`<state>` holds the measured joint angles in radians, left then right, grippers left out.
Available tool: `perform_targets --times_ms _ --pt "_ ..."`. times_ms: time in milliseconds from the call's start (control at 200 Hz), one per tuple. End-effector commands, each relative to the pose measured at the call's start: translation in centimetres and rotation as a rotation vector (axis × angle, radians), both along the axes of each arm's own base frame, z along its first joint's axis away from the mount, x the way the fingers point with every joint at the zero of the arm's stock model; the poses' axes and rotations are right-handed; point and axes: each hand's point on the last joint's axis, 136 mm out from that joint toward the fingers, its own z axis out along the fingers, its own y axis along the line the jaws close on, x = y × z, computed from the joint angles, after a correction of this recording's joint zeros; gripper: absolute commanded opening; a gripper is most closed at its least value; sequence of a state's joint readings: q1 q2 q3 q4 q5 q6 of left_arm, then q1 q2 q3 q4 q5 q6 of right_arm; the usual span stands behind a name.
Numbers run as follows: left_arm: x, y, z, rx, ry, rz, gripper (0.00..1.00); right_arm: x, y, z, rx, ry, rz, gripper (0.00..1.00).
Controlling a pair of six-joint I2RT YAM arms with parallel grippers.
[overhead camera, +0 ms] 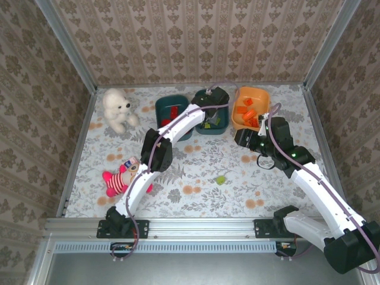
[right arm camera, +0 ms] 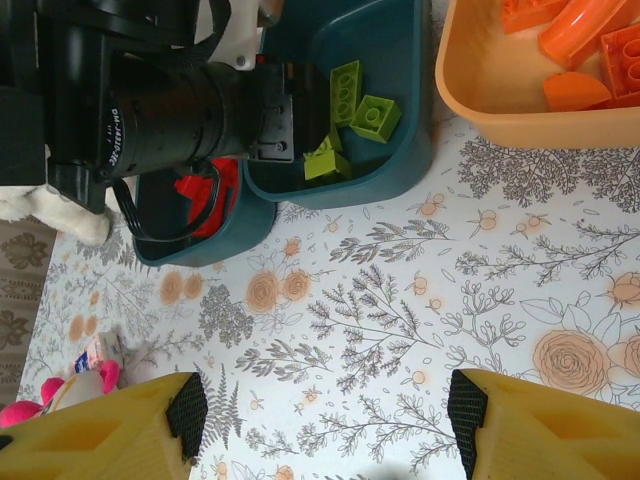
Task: Sort the legos into containers by color
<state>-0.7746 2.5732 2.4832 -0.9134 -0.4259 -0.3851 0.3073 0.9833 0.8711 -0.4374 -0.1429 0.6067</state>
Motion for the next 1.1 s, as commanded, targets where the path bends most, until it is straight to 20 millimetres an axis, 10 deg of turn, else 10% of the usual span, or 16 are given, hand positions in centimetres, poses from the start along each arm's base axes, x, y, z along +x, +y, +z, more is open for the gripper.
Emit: perform_targets --times_ms 0,430,740,1095 --pt "0.4 0.5 2.9 -0.005 -0.047 0.018 0.47 -0.3 0.1 -0.5 0.017 0.022 0.006 0.68" --pt "-1.9 5.7 10.9 -0.230 -0.024 0.188 0.48 -5.1 2.2 -6.3 -0.290 0.262 0.248 0.67" --pt "-13.1 9.1 10.3 -0.687 0.222 0.037 0.59 -8.6 5.8 -11.8 -0.468 0.483 0.444 0.72" --pt "-24.0 14.8 8.5 -0.718 0.304 -0.010 0.60 -9.3 8.0 -17.5 -0.617 0.647 0.514 0.72"
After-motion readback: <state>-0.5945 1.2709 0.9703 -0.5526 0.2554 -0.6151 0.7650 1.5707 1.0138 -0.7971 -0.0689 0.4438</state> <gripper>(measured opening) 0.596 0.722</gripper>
